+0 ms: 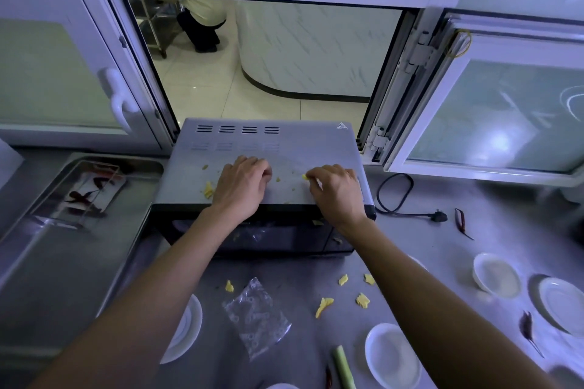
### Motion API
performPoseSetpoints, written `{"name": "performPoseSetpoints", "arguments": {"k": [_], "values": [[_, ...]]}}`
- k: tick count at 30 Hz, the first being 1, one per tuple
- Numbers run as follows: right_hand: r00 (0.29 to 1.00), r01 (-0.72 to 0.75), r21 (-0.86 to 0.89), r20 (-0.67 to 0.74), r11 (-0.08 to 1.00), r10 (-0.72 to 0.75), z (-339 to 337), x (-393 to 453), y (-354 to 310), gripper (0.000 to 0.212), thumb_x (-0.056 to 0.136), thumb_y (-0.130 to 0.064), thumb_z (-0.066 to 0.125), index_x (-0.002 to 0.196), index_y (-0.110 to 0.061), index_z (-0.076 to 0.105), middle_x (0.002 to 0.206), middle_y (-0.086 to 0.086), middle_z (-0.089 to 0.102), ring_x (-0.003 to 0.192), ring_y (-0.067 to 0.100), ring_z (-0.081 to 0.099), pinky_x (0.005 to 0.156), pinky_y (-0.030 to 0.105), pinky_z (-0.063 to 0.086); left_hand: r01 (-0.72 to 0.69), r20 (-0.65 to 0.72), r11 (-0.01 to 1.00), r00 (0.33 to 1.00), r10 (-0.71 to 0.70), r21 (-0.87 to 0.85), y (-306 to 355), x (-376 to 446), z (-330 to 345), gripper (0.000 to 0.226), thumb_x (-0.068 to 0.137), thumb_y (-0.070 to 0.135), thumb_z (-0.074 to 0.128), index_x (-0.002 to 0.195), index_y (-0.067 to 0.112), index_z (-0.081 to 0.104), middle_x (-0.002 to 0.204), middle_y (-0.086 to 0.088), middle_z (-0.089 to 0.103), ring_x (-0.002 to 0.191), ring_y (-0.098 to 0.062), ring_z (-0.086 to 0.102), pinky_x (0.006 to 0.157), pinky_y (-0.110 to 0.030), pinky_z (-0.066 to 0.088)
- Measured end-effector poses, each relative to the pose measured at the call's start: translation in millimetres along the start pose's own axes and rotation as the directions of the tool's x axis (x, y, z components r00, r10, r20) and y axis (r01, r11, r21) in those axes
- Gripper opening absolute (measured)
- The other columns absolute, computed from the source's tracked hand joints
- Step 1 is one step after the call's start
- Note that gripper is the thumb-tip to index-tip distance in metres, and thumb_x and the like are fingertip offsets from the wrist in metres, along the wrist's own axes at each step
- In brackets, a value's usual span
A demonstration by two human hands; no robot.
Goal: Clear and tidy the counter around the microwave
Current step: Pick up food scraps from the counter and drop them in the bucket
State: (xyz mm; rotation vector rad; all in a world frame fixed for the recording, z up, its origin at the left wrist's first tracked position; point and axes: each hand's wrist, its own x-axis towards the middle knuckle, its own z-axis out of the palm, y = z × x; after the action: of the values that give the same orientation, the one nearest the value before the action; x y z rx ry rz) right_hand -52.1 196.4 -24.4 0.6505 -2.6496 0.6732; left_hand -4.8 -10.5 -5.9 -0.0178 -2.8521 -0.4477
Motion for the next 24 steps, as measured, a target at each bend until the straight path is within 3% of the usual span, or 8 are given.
{"name": "performPoseSetpoints", "arguments": {"k": [5, 10, 14, 18, 24], "values": [[0.997, -0.011, -0.007, -0.073, 1.000, 0.010, -17.3, -17.9, 0.7, 0.013, 0.085, -0.006, 0.065, 0.090, -0.014, 0.075, 0.082, 0.001, 0.073, 0.076, 0.029, 0.064, 0.071, 0.041, 0.050, -0.119, -0.084, 0.989, 0.990, 0.111, -0.089, 15.3, 1.8, 2.3, 0.003, 0.094, 0.016, 0.064, 0.092, 0.015, 0.066, 0.093, 0.003, 0.070, 0.092, -0.025, 0.059, 0.077, -0.044, 0.048], [0.983, -0.098, -0.048, -0.161, 0.994, 0.089, -50.1, -53.3, 14.7, 0.014, 0.081, -0.005, 0.067, 0.088, -0.014, 0.076, 0.087, 0.004, 0.075, 0.079, 0.034, 0.067, 0.071, 0.042, 0.051, -0.267, -0.141, 0.947, 0.960, 0.244, -0.181, 59.6, -0.6, 5.0, 0.002, 0.090, 0.014, 0.069, 0.091, 0.015, 0.070, 0.087, 0.001, 0.072, 0.086, -0.026, 0.060, 0.073, -0.042, 0.049], [0.967, -0.175, -0.063, -0.199, 0.983, 0.159, -85.4, -88.8, 35.9, 0.010, 0.083, -0.006, 0.069, 0.089, -0.012, 0.075, 0.082, 0.005, 0.072, 0.076, 0.033, 0.064, 0.068, 0.040, 0.049, -0.344, -0.120, 0.919, 0.938, 0.325, -0.192, 106.3, -8.1, 16.1, 0.006, 0.089, 0.012, 0.067, 0.088, 0.018, 0.068, 0.085, 0.002, 0.071, 0.085, -0.028, 0.061, 0.072, -0.044, 0.047], [0.935, -0.262, -0.072, -0.267, 0.962, 0.234, -126.4, -136.9, 63.7, 0.011, 0.085, -0.007, 0.068, 0.090, -0.014, 0.075, 0.082, 0.003, 0.073, 0.073, 0.030, 0.064, 0.069, 0.040, 0.052, -0.440, -0.119, 0.879, 0.898, 0.424, -0.185, 159.2, -18.4, 25.8, 0.005, 0.088, 0.014, 0.066, 0.086, 0.018, 0.067, 0.082, 0.002, 0.069, 0.082, -0.028, 0.061, 0.067, -0.034, 0.038], [0.858, -0.427, -0.060, -0.342, 0.902, 0.383, -191.8, -252.7, 103.9, 0.012, 0.085, -0.008, 0.067, 0.090, -0.015, 0.075, 0.082, 0.001, 0.073, 0.073, 0.028, 0.063, 0.069, 0.041, 0.052, -0.564, -0.071, 0.779, 0.820, 0.568, -0.275, 268.1, -69.7, 47.6, 0.000, 0.088, 0.014, 0.066, 0.087, 0.014, 0.066, 0.084, 0.000, 0.070, 0.079, -0.028, 0.060, 0.067, -0.039, 0.050]]}}
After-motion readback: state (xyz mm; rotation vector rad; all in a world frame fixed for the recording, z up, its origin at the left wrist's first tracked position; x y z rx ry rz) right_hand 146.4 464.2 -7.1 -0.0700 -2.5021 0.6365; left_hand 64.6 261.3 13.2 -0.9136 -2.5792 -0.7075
